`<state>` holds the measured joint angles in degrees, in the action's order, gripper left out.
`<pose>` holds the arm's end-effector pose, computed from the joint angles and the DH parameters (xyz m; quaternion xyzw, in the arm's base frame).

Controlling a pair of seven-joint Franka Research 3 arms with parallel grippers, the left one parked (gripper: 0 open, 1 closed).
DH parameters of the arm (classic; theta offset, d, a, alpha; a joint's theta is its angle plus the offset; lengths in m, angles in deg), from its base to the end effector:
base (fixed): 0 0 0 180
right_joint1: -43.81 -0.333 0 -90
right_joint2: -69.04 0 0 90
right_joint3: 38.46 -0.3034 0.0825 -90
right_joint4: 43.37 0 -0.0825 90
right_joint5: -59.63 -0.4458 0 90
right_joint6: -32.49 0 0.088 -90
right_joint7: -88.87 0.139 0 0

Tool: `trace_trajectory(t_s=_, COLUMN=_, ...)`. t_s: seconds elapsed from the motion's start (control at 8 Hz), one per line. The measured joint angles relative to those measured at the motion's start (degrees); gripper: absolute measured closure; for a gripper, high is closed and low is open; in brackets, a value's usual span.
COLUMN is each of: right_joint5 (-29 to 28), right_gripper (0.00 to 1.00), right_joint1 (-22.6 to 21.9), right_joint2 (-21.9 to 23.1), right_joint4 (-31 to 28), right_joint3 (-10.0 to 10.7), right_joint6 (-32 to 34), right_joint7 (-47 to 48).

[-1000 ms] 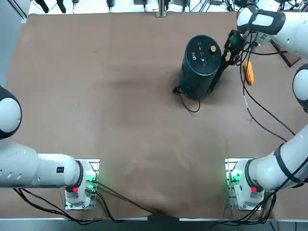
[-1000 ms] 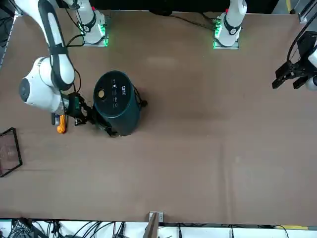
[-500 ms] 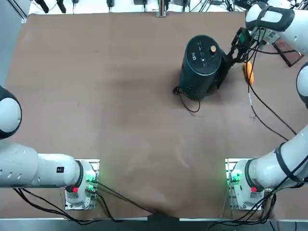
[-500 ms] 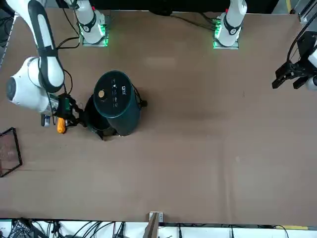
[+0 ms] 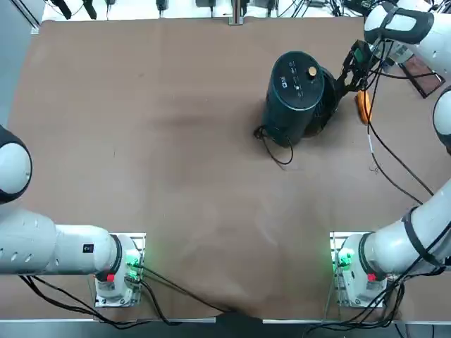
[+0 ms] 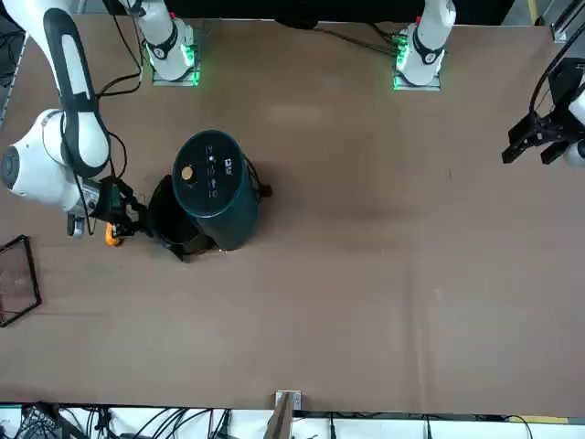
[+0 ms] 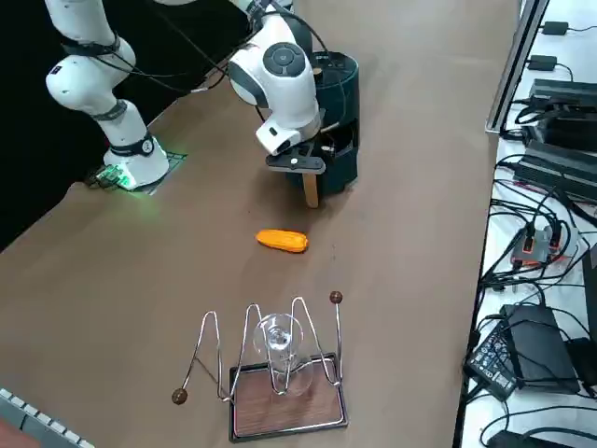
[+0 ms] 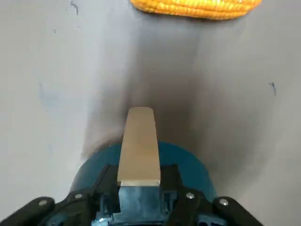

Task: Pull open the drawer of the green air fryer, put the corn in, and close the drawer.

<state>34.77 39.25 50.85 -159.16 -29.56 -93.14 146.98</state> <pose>0.6224 -0.0228 0.2002 -0.7664 0.6230 0.1235 0.0964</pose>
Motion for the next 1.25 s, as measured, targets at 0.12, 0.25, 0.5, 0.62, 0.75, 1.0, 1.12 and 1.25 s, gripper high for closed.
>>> trace_trajectory(t_s=0.12, right_joint5=0.0, right_gripper=0.52, right_joint1=-0.09, right_joint2=-0.33, right_joint4=0.15, right_joint3=-0.08, right_joint6=0.0, right_joint7=0.0)
trace_trajectory(t_s=0.25, right_joint5=0.0, right_gripper=0.39, right_joint1=-0.22, right_joint2=-0.46, right_joint4=0.28, right_joint3=-0.26, right_joint6=0.0, right_joint7=-0.01)
trace_trajectory(t_s=0.5, right_joint5=0.92, right_gripper=0.02, right_joint1=-0.32, right_joint2=-0.44, right_joint4=1.74, right_joint3=-0.46, right_joint6=0.71, right_joint7=-0.25)
trace_trajectory(t_s=0.62, right_joint5=3.77, right_gripper=0.0, right_joint1=-0.22, right_joint2=-0.39, right_joint4=3.39, right_joint3=-0.4, right_joint6=2.89, right_joint7=-0.49)
trace_trajectory(t_s=0.75, right_joint5=8.08, right_gripper=0.0, right_joint1=0.05, right_joint2=-0.31, right_joint4=5.6, right_joint3=-0.33, right_joint6=6.23, right_joint7=-1.46)
trace_trajectory(t_s=1.0, right_joint5=14.41, right_gripper=0.0, right_joint1=1.24, right_joint2=-0.13, right_joint4=9.2, right_joint3=-0.01, right_joint6=12.63, right_joint7=-10.18)
trace_trajectory(t_s=1.12, right_joint5=16.79, right_gripper=0.0, right_joint1=2.11, right_joint2=-0.08, right_joint4=9.94, right_joint3=0.07, right_joint6=13.87, right_joint7=-18.12)
trace_trajectory(t_s=1.25, right_joint5=19.37, right_gripper=0.0, right_joint1=3.09, right_joint2=-0.08, right_joint4=10.23, right_joint3=0.14, right_joint6=14.09, right_joint7=-26.21)
